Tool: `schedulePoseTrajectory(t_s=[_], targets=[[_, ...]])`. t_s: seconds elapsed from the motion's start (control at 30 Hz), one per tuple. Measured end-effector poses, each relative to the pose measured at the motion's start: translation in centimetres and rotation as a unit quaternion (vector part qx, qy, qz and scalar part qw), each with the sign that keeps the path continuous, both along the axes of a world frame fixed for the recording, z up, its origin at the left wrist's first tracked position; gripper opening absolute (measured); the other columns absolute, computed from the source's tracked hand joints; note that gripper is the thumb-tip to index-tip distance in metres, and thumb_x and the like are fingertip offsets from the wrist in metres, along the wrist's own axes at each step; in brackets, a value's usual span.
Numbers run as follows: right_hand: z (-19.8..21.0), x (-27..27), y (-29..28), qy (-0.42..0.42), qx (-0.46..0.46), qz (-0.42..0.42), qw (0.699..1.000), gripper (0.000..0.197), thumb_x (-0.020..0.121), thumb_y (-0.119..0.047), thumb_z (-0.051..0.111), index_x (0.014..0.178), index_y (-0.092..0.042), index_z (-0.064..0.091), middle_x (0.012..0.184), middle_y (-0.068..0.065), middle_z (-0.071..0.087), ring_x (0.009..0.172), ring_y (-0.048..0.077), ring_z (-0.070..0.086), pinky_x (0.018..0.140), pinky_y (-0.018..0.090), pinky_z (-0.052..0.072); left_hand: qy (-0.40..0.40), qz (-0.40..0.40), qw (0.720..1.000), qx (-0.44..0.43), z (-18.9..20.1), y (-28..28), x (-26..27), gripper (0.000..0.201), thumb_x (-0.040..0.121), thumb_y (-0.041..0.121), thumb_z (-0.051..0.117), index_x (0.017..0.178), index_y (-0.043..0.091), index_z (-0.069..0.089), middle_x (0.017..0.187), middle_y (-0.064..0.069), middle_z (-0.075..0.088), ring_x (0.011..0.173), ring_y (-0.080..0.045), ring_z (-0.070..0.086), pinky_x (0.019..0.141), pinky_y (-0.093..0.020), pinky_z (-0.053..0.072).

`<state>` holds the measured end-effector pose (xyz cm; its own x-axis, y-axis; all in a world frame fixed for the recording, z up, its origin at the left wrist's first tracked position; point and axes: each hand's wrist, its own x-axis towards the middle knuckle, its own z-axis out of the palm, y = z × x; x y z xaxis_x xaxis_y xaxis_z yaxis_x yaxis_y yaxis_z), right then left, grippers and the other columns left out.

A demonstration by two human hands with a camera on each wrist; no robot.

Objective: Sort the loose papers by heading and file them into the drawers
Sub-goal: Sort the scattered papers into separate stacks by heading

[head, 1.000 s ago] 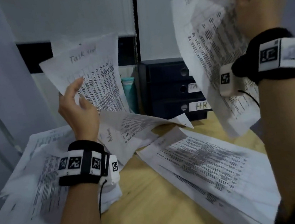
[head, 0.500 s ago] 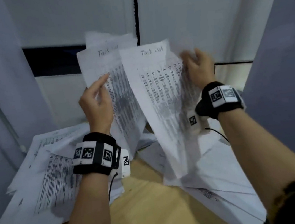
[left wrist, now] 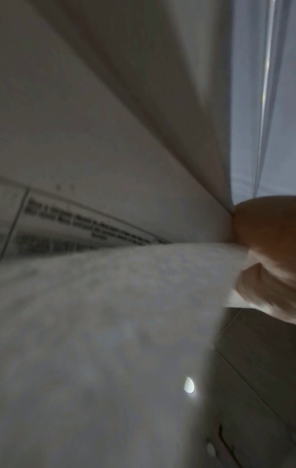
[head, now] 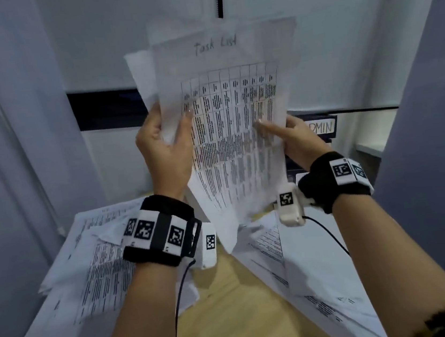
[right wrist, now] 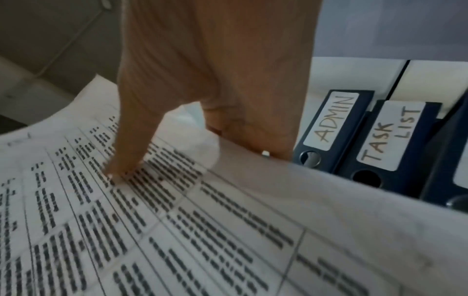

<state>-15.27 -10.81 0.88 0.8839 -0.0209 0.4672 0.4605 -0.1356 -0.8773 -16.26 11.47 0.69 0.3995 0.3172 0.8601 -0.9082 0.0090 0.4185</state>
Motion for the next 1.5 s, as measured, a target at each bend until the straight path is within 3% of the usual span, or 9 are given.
schedulePoseTrajectory(t_s=[0.17,0.3,0.47,0.57,0.77,0.97,1.2,1.33,1.5], targets=[[-1.4,-1.5,-2.1,-0.068,0.041,-0.024,0.997,0.036,0.084,-0.015,0.069,0.119,-0.013,0.06,0.106,0.003,0.073,0.099,0.02,0.069,0.083,0.038,0.056,0.065,-0.027,0.994,0.087,-0.9,-1.2,1.1,0.125,0.071,0.033,0.084,0.151,0.015,-0.011,0.16,0.001,-0.006,0.148,-0.015,0.009,0.119,-0.049,0.016],[-2.4,-2.2,-1.8,-0.066,0.003,-0.04,0.997,0.057,0.083,-0.024,0.071,0.134,-0.016,0.046,0.119,0.003,0.067,0.111,0.02,0.065,0.096,0.042,0.05,0.158,-0.027,0.968,0.191,-2.6,-3.3,0.2,0.136,0.067,0.033,0.085,0.148,0.026,-0.023,0.159,0.005,-0.015,0.13,0.015,0.006,0.112,-0.025,0.009],[-3.4,-2.9,-0.8,-0.015,0.01,-0.022,1.0,0.066,0.079,-0.034,0.07,0.137,-0.019,0.045,0.122,-0.003,0.064,0.111,0.009,0.062,0.102,0.037,0.046,0.238,-0.07,0.959,0.137,-4.9,-3.7,0.7,0.125,0.062,0.031,0.088,0.15,0.035,0.001,0.159,0.004,0.011,0.136,0.001,0.017,0.111,-0.031,0.017],[-3.8,-3.4,0.1,0.017,-0.011,-0.009,1.0,0.051,0.079,-0.039,0.067,0.125,-0.021,0.057,0.12,-0.004,0.066,0.113,0.01,0.061,0.107,0.046,0.04,0.271,-0.11,0.948,0.125,-5.4,-3.7,0.5,0.08,0.063,0.027,0.088,0.128,0.027,0.041,0.118,0.014,0.057,0.106,0.009,0.054,0.095,-0.019,0.047],[-1.6,-2.5,0.2,-0.007,0.031,-0.032,0.999,0.033,0.087,-0.031,0.067,0.118,-0.022,0.061,0.115,-0.003,0.069,0.112,0.014,0.062,0.105,0.048,0.042,0.26,-0.047,0.956,0.128,-4.1,-3.5,1.6,0.016,0.083,0.015,0.073,0.096,0.016,0.064,0.093,0.003,0.066,0.079,-0.002,0.062,0.07,-0.011,0.05],[-5.6,-2.3,-0.1,0.055,-0.018,-0.029,0.998,0.061,0.059,-0.053,0.082,0.11,-0.023,0.065,0.109,0.001,0.071,0.107,0.022,0.066,0.092,0.04,0.052,0.39,-0.093,0.875,0.271,-6.9,-3.8,2.9,0.043,0.087,0.019,0.067,0.127,0.005,0.055,0.123,-0.01,0.062,0.111,-0.021,0.059,0.098,-0.038,0.048],[-0.6,-0.7,3.0,-0.012,0.021,0.006,1.0,0.041,0.084,-0.029,0.068,0.122,-0.017,0.06,0.117,0.004,0.068,0.107,0.02,0.065,0.095,0.042,0.05,0.32,-0.03,0.932,0.166,-2.6,-2.4,1.2,0.022,0.097,0.021,0.053,0.11,0.004,0.06,0.09,-0.002,0.058,0.08,-0.013,0.055,0.069,-0.021,0.048],[1.7,1.8,6.4,-0.015,0.021,-0.006,1.0,0.022,0.093,-0.018,0.062,0.113,-0.009,0.063,0.115,0.019,0.066,0.095,0.023,0.063,0.096,0.044,0.051,0.257,0.054,0.961,0.085,0.1,2.0,2.2,0.025,0.097,0.014,0.051,0.116,0.002,0.062,0.098,-0.009,0.065,0.091,-0.022,0.062,0.084,-0.032,0.051],[0.6,5.1,11.3,0.04,-0.079,0.05,0.995,0.064,0.062,-0.035,0.085,0.115,-0.005,0.067,0.105,0.007,0.073,0.094,0.02,0.07,0.086,0.035,0.056,0.234,0.137,0.961,0.049,2.3,8.9,4.1,0.029,0.097,0.009,0.049,0.124,0.004,0.059,0.111,-0.005,0.064,0.097,-0.017,0.061,0.091,-0.026,0.05]])
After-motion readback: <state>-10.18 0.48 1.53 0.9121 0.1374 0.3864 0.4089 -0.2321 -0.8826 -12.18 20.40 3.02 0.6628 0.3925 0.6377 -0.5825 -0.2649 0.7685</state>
